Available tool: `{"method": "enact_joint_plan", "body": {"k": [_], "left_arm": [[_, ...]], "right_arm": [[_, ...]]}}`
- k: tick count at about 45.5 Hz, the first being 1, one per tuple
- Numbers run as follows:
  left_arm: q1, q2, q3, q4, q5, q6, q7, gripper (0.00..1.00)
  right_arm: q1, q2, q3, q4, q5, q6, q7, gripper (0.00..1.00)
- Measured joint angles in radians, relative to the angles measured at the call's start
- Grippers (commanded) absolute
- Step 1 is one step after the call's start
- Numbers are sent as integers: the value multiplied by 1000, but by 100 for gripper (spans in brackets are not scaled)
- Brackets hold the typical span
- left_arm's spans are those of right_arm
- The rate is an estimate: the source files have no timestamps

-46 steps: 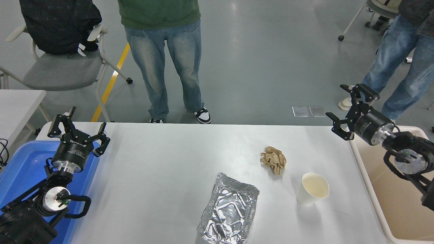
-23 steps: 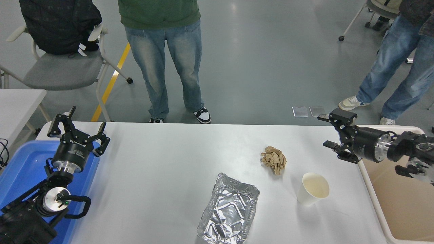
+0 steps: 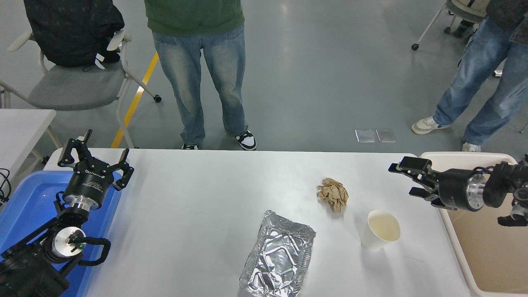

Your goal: Clean the table surface

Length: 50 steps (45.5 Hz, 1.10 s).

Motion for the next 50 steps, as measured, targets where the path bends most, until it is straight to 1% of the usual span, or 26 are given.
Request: {"method": "enact_joint_plan", "body": {"k": [19,34,50], "left_arm": [[0,0,0,0,0,0,0,99],[0,0,0,0,0,0,0,99],[0,0,0,0,0,0,0,99]], "right_arm": [[6,-57,-119,66,-189,6,87,97],[6,-45,-196,50,-275,-5,105,98],[8,4,-218,-8,-304,-39,109,97]]}}
